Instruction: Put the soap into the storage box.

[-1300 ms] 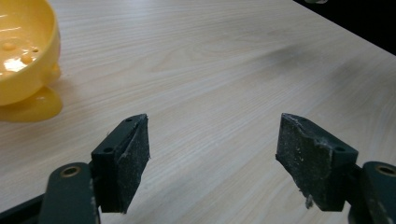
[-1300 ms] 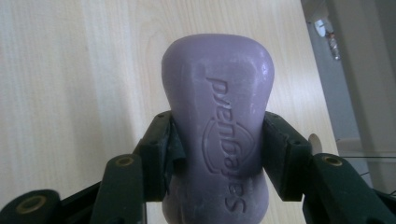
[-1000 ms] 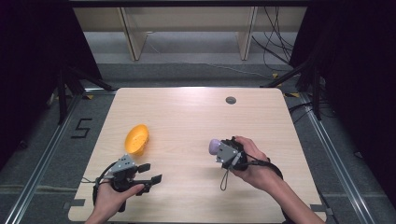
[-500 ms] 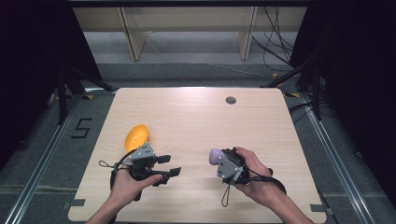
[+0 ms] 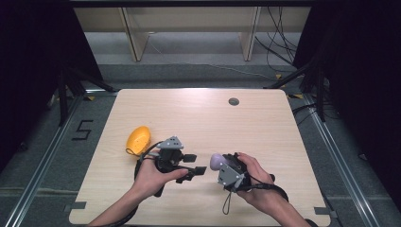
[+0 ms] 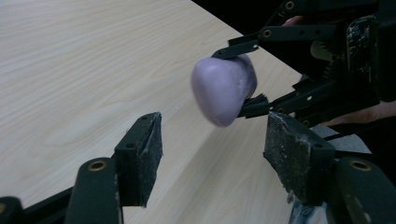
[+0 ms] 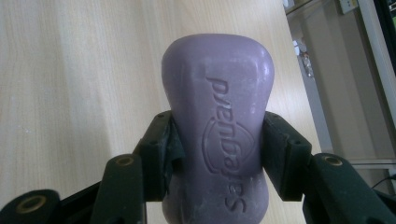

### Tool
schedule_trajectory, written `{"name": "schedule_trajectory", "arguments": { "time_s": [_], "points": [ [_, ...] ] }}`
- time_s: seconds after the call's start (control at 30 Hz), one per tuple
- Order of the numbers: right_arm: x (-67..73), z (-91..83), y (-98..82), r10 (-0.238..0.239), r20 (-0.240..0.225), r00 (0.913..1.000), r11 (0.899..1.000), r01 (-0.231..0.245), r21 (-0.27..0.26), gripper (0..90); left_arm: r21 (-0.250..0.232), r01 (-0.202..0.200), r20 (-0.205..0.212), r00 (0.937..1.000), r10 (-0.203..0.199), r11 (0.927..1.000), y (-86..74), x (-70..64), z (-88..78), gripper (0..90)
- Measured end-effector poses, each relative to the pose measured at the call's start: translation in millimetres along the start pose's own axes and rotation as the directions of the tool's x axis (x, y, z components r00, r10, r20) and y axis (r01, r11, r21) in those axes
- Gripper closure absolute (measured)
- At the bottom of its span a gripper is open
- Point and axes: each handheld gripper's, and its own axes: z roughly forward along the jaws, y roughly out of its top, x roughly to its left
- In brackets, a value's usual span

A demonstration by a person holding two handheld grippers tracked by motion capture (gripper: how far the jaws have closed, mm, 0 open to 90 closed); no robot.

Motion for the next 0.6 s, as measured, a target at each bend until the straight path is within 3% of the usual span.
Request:
{"name": "schedule_trajectory", "arguments": {
  "time_s": [0.03, 0.17, 0.2, 0.3, 0.4, 0.43, 0.6],
  "points": [
    [0.8, 0.0, -0.2, 0.005, 0.002, 1.0000, 1.000, -0.005, 0.001, 50.1, 0.009, 0.021, 0.005, 0.9998, -0.021, 0.9997, 1.7, -0.7, 7.8, 37.4],
    [0.3, -0.2, -0.5, -0.003, 0.008, 1.0000, 1.000, 0.003, -0.002, 50.1, 0.018, 0.043, 0.018, 0.9989, -0.043, 0.9989, 3.4, 0.9, 16.7, 38.5],
    [0.3, -0.4, -0.7, -0.003, 0.007, 1.0000, 1.000, 0.003, -0.003, 50.1, 0.021, 0.067, 0.037, 0.9970, -0.067, 0.9975, 5.2, 1.7, 21.3, 38.8],
    [1.1, -0.8, -0.5, 0.007, 0.008, 0.9999, 1.000, -0.007, 0.002, 50.1, 0.022, 0.078, 0.045, 0.9959, -0.079, 0.9967, 6.6, 2.3, 24.7, 39.4],
    [-0.9, 0.3, 0.7, -0.038, 0.002, 0.9993, 0.999, 0.038, -0.019, 50.1, 0.024, 0.086, 0.047, 0.9951, -0.087, 0.9960, 8.6, 4.1, 29.9, 40.1],
    [1.0, -1.0, 0.6, -0.004, 0.000, 1.0000, 1.000, 0.004, -0.004, 50.1, 0.025, 0.088, 0.050, 0.9948, -0.089, 0.9958, 9.1, 4.6, 31.4, 40.3],
    [0.7, -0.7, 1.2, -0.012, 0.003, 0.9999, 1.000, 0.012, -0.010, 50.1, 0.038, 0.113, 0.070, 0.9908, -0.116, 0.9928, 10.5, 4.9, 38.6, 40.9]
  ]
}}
